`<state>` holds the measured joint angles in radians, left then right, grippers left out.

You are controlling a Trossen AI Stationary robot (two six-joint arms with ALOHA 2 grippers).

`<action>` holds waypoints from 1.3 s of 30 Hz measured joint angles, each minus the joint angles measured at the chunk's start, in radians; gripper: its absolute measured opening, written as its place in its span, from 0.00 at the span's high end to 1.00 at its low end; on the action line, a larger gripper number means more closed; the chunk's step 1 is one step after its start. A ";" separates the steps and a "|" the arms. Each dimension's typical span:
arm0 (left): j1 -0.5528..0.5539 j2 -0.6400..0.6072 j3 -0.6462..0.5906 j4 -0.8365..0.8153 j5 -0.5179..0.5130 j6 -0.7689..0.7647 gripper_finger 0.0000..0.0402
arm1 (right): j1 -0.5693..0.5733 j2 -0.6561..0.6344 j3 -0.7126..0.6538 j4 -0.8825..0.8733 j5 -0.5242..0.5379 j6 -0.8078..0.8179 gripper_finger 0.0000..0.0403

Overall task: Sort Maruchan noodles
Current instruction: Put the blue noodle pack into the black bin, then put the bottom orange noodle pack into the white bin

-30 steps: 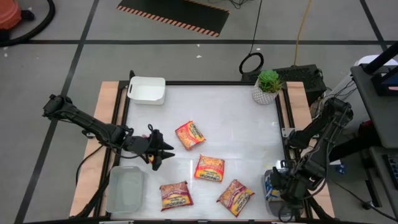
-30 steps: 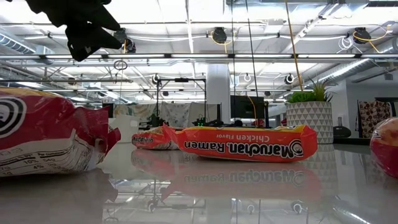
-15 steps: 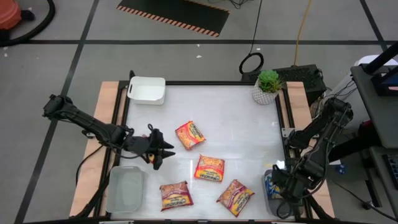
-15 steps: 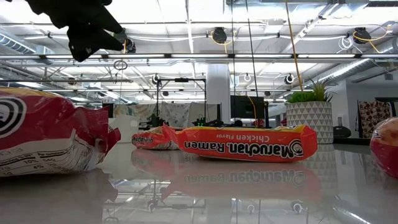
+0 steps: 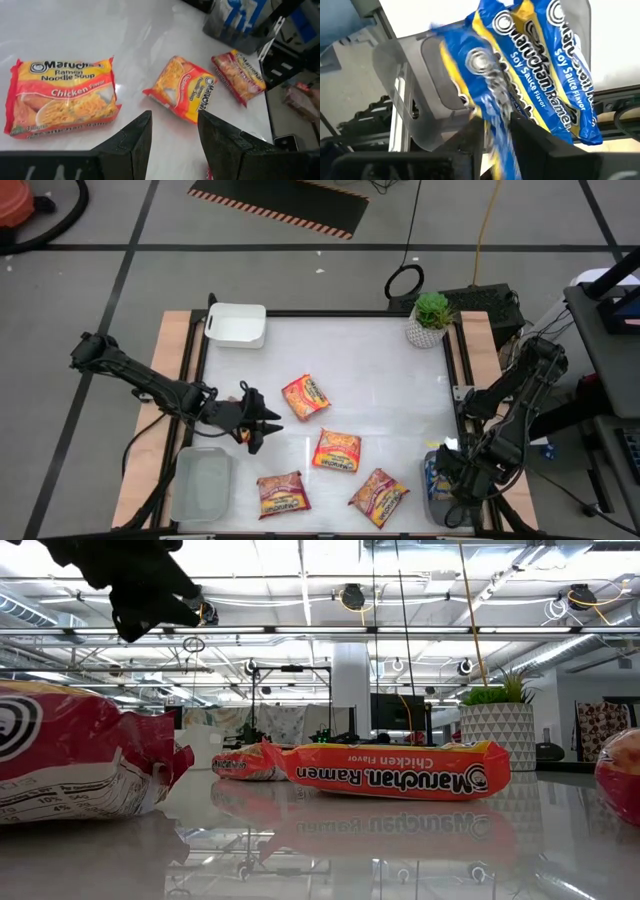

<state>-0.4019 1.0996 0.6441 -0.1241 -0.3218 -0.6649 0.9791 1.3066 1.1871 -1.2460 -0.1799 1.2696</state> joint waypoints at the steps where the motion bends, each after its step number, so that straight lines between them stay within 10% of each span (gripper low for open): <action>1: 0.000 0.000 0.000 -0.001 0.000 0.000 0.59 | 0.000 -0.001 0.000 0.000 0.000 0.006 0.76; 10: 0.000 0.001 0.000 0.018 0.000 0.003 0.59 | 0.000 -0.039 0.000 0.063 0.007 0.028 0.69; 19: 0.000 0.001 0.000 0.022 0.000 0.016 0.59 | -0.042 -0.051 0.000 0.296 0.434 -0.092 0.70; 39: 0.000 0.000 0.000 0.022 -0.002 0.043 0.59 | -0.379 0.018 0.000 0.431 0.363 -0.407 0.70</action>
<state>-0.4019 1.1000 0.6441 -0.1017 -0.3237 -0.6219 0.6002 1.3243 1.1873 -0.8149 0.1833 0.8621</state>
